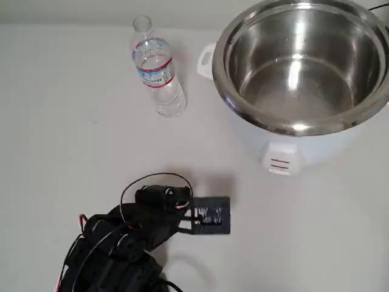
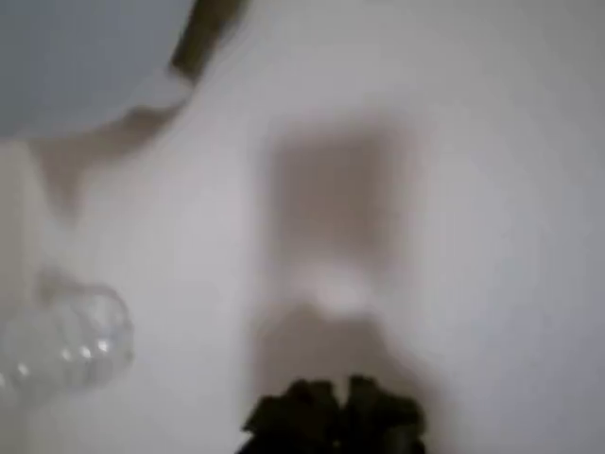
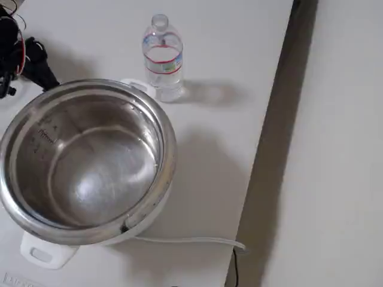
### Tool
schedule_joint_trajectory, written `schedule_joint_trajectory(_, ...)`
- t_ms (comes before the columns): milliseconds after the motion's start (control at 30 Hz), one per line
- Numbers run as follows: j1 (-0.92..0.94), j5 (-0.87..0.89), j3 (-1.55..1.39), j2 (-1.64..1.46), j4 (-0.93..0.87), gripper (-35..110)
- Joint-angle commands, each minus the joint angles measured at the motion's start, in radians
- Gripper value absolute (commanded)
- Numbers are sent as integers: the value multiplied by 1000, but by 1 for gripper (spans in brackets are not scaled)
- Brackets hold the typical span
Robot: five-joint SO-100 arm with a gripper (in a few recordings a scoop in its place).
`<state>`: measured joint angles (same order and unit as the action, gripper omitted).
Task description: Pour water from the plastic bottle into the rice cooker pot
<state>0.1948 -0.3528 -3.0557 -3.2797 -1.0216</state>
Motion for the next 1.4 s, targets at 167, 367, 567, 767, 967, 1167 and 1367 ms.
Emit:
schedule_joint_trajectory(167,-198,-471,72,-9,0,3)
schedule_joint_trajectory(367,-385,-770,94,-11,275,20)
schedule_joint_trajectory(567,-489,-994,-54,109,753,40)
schedule_joint_trajectory(767,-436,-1068,84,927,1502,50)
schedule_joint_trajectory(967,-362,-1101,370,1427,1816,54)
schedule_joint_trajectory(1167,-337,-1135,572,1773,2043,55)
schedule_joint_trajectory(1367,-330,-1141,815,2008,2088,56)
